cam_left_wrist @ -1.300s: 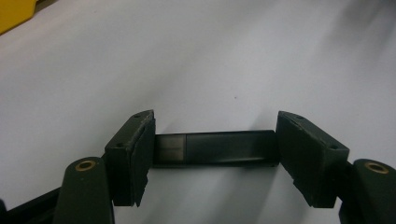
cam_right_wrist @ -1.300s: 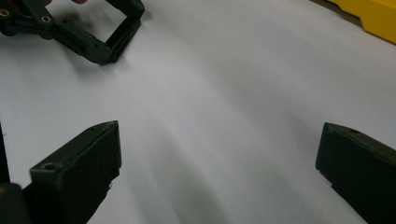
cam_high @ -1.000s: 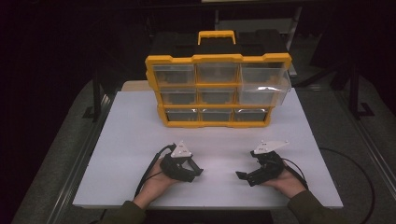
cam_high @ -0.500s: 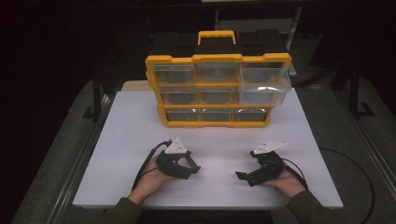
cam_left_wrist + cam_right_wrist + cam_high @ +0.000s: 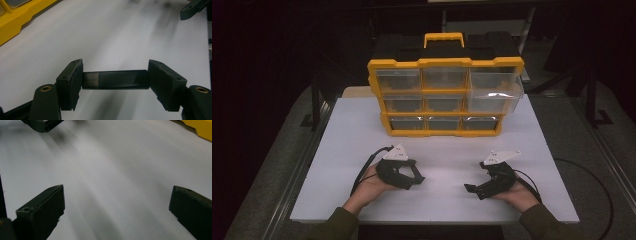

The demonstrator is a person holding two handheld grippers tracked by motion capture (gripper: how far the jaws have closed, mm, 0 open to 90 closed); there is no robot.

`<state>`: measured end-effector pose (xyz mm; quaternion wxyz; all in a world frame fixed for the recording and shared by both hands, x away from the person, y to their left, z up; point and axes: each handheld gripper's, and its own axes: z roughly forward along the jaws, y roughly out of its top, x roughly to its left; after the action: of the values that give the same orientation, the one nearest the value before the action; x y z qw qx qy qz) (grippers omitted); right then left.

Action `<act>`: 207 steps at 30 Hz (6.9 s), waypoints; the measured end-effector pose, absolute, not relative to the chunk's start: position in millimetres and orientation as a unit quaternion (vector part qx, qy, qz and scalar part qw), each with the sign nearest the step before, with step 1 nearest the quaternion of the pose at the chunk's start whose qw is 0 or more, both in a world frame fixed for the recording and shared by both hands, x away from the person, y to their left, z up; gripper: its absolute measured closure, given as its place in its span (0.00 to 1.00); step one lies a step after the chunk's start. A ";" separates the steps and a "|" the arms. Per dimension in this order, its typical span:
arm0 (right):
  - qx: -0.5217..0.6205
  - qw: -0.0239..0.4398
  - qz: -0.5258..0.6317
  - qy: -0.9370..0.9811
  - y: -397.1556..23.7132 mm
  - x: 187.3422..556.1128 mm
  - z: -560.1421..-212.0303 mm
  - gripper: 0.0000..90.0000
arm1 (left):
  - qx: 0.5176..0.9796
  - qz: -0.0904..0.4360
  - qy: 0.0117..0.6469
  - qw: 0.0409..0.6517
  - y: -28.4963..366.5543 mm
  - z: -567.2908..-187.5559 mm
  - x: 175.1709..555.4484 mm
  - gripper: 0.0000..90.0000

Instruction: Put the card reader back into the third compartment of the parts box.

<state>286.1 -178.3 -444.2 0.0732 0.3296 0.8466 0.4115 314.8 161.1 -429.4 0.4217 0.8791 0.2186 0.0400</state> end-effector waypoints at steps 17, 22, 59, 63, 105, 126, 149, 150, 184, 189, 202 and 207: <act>0.329 0.071 0.414 0.846 -177.9 286.9 -444.5 0.00 | 0.877 0.013 0.203 0.434 159.4 -413.2 326.2 0.33; 0.329 0.071 0.414 0.846 -178.0 287.1 -444.4 0.00 | 0.879 0.009 0.197 0.433 156.5 -408.9 329.2 0.33; 0.327 0.069 0.415 0.846 -177.4 287.2 -444.0 0.00 | 0.869 -0.008 0.151 0.471 144.6 -346.5 355.0 0.34; 0.328 0.068 0.416 0.845 -177.2 287.2 -443.9 0.00 | 0.869 -0.008 0.144 0.473 143.1 -335.9 357.6 0.33; 0.330 0.066 0.417 0.845 -176.8 286.5 -443.1 0.00 | 0.859 -0.010 0.079 0.505 108.0 -225.5 396.8 0.33; 0.330 0.063 0.420 0.843 -177.1 285.5 -442.4 0.00 | 0.858 -0.014 0.059 0.510 75.6 -178.4 418.9 0.34; 0.325 0.066 0.421 0.844 -177.7 285.8 -442.4 0.00 | 0.858 -0.016 0.060 0.510 27.1 -163.8 438.7 0.33; 0.324 0.066 0.421 0.845 -177.8 285.9 -442.5 0.00 | 0.859 -0.017 0.060 0.509 24.9 -165.0 439.1 0.33; 0.325 0.067 0.418 0.846 -180.4 287.1 -442.9 0.00 | 0.854 0.006 0.094 0.512 39.8 -177.7 430.9 0.22; 0.326 0.065 0.419 0.845 -180.7 287.2 -443.4 0.00 | 0.855 0.017 0.101 0.508 56.4 -183.2 426.7 0.17; 0.327 0.067 0.417 0.845 -181.0 289.3 -444.3 0.00 | 0.852 0.039 0.140 0.503 104.7 -214.5 417.6 0.09; 0.329 0.069 0.416 0.845 -181.1 288.8 -444.3 0.00 | 0.854 0.047 0.149 0.496 116.8 -228.1 409.7 0.01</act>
<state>288.8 -181.1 -444.3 0.0691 0.3289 0.8450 0.4160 409.7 116.8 -228.1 0.4961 0.8541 0.1490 0.0473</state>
